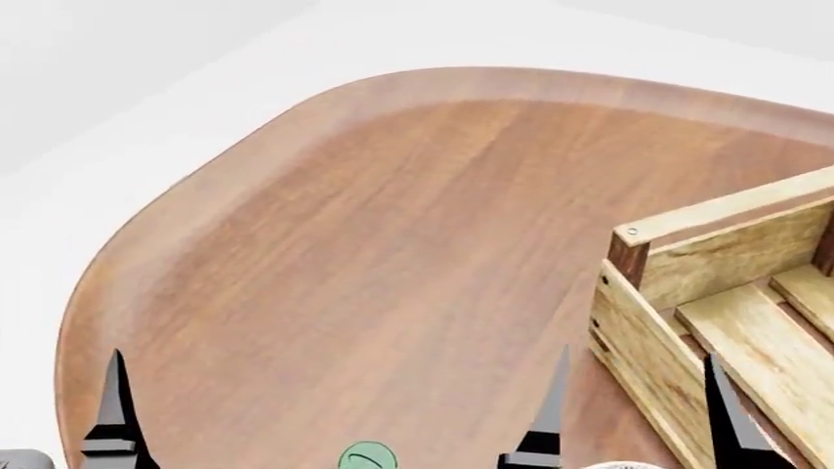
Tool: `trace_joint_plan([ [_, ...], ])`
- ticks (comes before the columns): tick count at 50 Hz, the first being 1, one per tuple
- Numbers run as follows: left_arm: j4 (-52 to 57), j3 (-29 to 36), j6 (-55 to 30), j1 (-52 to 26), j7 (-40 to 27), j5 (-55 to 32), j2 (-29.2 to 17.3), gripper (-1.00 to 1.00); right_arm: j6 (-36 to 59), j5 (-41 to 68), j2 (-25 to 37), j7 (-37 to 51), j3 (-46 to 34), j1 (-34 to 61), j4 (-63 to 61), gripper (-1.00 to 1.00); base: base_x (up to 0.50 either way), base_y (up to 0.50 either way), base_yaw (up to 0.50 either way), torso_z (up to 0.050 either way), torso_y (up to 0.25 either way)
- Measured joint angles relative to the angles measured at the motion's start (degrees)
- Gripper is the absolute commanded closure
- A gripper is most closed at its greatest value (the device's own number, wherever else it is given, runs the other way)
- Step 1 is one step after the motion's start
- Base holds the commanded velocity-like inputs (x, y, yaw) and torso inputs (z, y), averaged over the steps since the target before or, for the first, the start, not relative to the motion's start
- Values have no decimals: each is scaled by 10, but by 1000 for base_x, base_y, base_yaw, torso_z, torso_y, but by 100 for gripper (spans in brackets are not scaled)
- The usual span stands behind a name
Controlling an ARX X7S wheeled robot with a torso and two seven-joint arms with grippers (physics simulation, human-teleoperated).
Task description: Pick up the salad dressing and put it in the tray.
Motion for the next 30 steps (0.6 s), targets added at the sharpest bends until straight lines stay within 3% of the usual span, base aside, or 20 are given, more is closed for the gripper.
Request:
trace_joint_plan([
  [30, -4, 5, 4, -1, -7, -3, -7, -100, 132, 28, 81, -127, -128, 23, 14, -100, 0, 0, 0, 0, 0],
])
